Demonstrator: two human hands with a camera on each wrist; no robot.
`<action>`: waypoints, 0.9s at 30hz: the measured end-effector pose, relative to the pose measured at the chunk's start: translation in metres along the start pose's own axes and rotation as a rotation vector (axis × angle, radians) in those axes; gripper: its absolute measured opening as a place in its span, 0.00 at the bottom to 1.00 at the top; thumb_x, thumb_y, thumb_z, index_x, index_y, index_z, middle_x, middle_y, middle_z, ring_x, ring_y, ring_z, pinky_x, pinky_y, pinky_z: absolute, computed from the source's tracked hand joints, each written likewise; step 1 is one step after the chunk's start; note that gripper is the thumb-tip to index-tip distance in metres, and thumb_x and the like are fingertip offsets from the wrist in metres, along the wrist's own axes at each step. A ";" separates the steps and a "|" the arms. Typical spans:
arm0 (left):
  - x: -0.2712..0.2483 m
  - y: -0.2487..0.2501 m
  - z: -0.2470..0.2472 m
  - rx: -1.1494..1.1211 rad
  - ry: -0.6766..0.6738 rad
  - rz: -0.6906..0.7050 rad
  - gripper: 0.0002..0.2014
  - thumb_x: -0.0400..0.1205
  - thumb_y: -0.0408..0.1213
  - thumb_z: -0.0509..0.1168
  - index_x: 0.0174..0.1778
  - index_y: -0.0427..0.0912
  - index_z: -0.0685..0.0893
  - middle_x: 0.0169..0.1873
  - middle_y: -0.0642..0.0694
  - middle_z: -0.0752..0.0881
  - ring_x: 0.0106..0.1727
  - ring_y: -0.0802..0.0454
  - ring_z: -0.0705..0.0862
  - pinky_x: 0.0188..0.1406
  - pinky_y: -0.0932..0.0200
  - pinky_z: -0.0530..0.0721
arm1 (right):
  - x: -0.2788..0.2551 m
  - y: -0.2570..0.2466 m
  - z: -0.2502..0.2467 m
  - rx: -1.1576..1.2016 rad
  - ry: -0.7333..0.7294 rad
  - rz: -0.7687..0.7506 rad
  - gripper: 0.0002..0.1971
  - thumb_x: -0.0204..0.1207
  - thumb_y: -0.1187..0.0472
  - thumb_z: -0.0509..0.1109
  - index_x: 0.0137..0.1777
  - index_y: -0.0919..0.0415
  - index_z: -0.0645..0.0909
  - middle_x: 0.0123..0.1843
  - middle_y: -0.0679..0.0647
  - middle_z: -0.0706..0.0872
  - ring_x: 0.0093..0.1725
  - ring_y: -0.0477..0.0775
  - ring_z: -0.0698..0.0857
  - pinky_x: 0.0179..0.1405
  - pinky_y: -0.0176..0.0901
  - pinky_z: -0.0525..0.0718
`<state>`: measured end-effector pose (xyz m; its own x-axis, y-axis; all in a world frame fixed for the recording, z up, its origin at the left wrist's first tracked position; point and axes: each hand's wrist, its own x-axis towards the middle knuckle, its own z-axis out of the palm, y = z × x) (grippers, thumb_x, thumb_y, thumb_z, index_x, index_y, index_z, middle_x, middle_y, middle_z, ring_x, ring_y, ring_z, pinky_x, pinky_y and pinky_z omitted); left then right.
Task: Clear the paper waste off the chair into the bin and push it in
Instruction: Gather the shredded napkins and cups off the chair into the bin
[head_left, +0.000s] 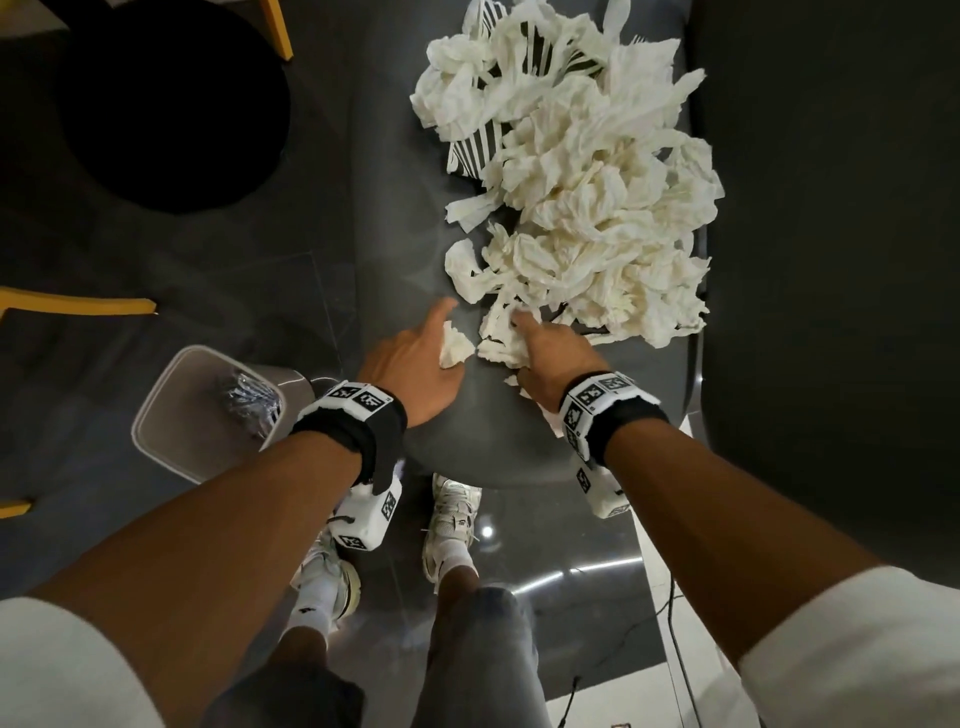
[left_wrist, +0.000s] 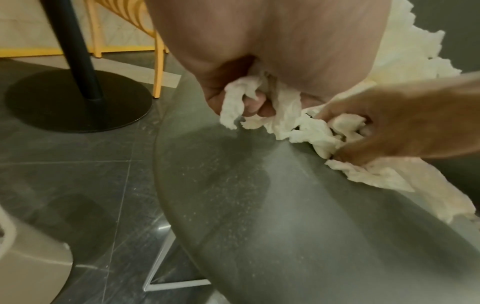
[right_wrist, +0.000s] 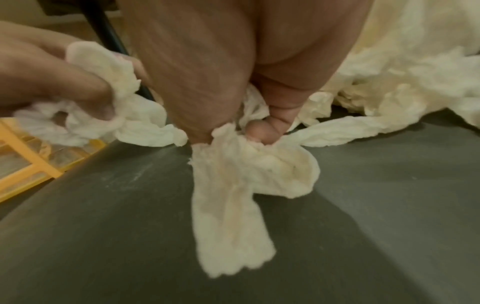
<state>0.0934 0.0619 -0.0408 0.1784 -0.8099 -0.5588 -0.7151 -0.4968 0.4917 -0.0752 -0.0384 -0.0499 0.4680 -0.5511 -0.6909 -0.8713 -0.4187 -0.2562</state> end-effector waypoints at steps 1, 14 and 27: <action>0.000 0.003 0.000 0.033 -0.013 0.020 0.33 0.81 0.46 0.64 0.81 0.57 0.59 0.54 0.43 0.88 0.51 0.36 0.88 0.52 0.45 0.86 | 0.002 -0.003 0.000 -0.037 0.016 -0.016 0.32 0.76 0.64 0.68 0.79 0.56 0.62 0.64 0.64 0.82 0.62 0.70 0.83 0.59 0.57 0.84; 0.020 0.021 0.016 -0.095 -0.119 0.048 0.05 0.80 0.44 0.66 0.45 0.47 0.83 0.49 0.46 0.89 0.50 0.42 0.87 0.53 0.47 0.86 | -0.011 -0.011 -0.003 -0.099 0.038 -0.276 0.16 0.81 0.61 0.67 0.67 0.62 0.75 0.58 0.63 0.82 0.55 0.68 0.84 0.53 0.57 0.84; -0.082 -0.133 -0.036 -0.336 0.063 -0.178 0.12 0.75 0.48 0.65 0.30 0.46 0.82 0.27 0.52 0.86 0.33 0.51 0.84 0.32 0.56 0.74 | -0.020 -0.188 0.037 -0.093 -0.067 -0.388 0.14 0.79 0.56 0.68 0.64 0.54 0.77 0.62 0.57 0.86 0.60 0.63 0.85 0.50 0.45 0.76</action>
<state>0.1982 0.1832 -0.0366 0.3285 -0.7138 -0.6186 -0.4097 -0.6978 0.5876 0.0737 0.0784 -0.0129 0.7462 -0.2920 -0.5983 -0.6130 -0.6519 -0.4464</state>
